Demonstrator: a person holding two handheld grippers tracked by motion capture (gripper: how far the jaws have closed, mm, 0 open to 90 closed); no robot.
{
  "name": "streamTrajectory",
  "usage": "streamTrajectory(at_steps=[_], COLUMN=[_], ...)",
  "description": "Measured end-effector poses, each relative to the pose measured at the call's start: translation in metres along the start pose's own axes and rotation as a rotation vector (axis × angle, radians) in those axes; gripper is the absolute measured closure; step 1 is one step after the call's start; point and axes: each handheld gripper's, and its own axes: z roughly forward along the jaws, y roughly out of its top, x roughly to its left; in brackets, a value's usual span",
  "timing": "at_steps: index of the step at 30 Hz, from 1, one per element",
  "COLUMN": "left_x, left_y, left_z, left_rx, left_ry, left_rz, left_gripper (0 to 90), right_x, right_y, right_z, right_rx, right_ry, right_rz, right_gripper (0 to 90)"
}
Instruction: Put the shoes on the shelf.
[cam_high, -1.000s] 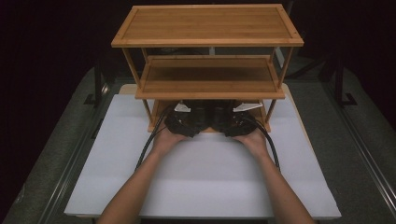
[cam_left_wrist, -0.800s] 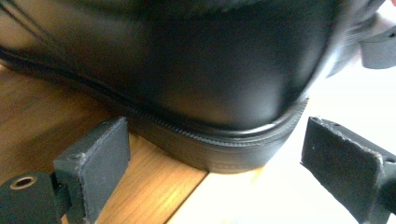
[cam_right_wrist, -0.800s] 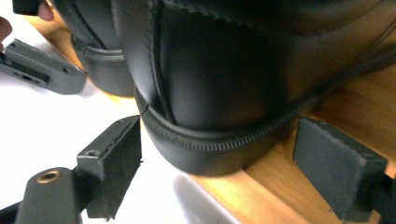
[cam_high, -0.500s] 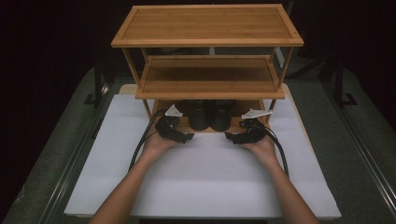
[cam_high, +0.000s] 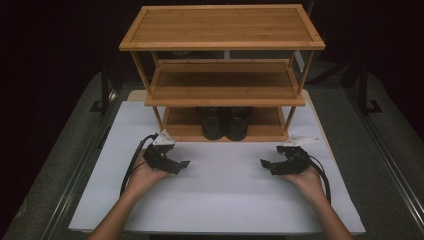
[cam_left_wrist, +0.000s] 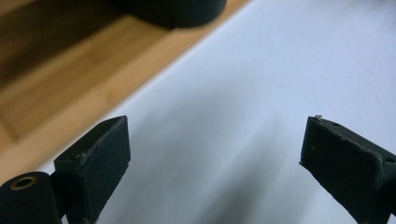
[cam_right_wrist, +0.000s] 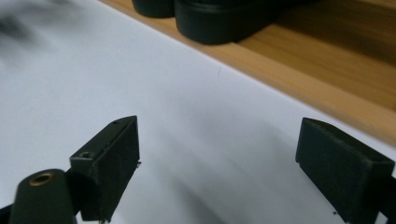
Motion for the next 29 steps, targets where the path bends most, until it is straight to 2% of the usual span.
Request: streamTrajectory(at_steps=[3,4,5,6,7,8,10,11,12,15,18,19,20,29], left_x=[-0.002,-0.002,-0.002,-0.002,0.000,0.001,0.002,0.002,0.002,0.002,0.002,0.001,0.001,0.002], left_y=[-0.023,-0.023,-0.036,-0.036,-0.050,-0.056,-0.068,-0.068,-0.077,-0.090,-0.097,-0.101,-0.104,-0.104], left_z=[-0.017,-0.017,-0.025,-0.025,-0.034,-0.038,-0.046,-0.046,-0.053,-0.060,-0.065,-0.066,-0.067,-0.067], left_rx=[0.019,0.019,0.031,0.031,0.035,0.033,0.040,0.040,0.058,0.070,0.054,0.037,0.021,0.024], left_ry=[0.022,0.022,0.035,0.035,0.050,0.055,0.061,0.061,0.072,0.096,0.094,0.094,0.091,0.089], left_rz=[-0.011,-0.011,-0.018,-0.018,-0.032,-0.037,-0.056,-0.056,-0.062,-0.063,-0.078,-0.079,-0.079,-0.076], left_gripper=[7.8,7.9,7.8,7.9,7.8,7.8,7.8,7.8,7.8,7.8,7.7,7.7,7.8,7.6], right_x=[0.002,0.002,0.002,0.002,0.000,0.000,-0.002,-0.003,-0.003,-0.004,-0.004,-0.004,-0.003,-0.003], right_y=[-0.016,-0.016,-0.025,-0.025,-0.035,-0.040,-0.049,-0.053,-0.058,-0.066,-0.071,-0.077,-0.077,-0.078], right_z=[-0.017,-0.017,-0.025,-0.025,-0.033,-0.037,-0.044,-0.047,-0.051,-0.060,-0.065,-0.068,-0.068,-0.068], right_rx=[0.014,0.014,0.023,0.023,0.040,0.042,0.049,0.054,0.059,0.075,0.092,0.116,0.112,0.115], right_ry=[-0.020,-0.020,-0.027,-0.027,-0.033,-0.041,-0.051,-0.062,-0.072,-0.099,-0.125,-0.146,-0.146,-0.147], right_rz=[-0.002,-0.002,0.002,0.002,0.011,0.015,0.025,0.027,0.033,0.039,0.032,0.013,0.008,0.002], right_gripper=[13.1,13.1,13.1,13.1,13.1,13.1,13.1,13.1,13.1,13.1,13.1,13.5,13.5,13.0])
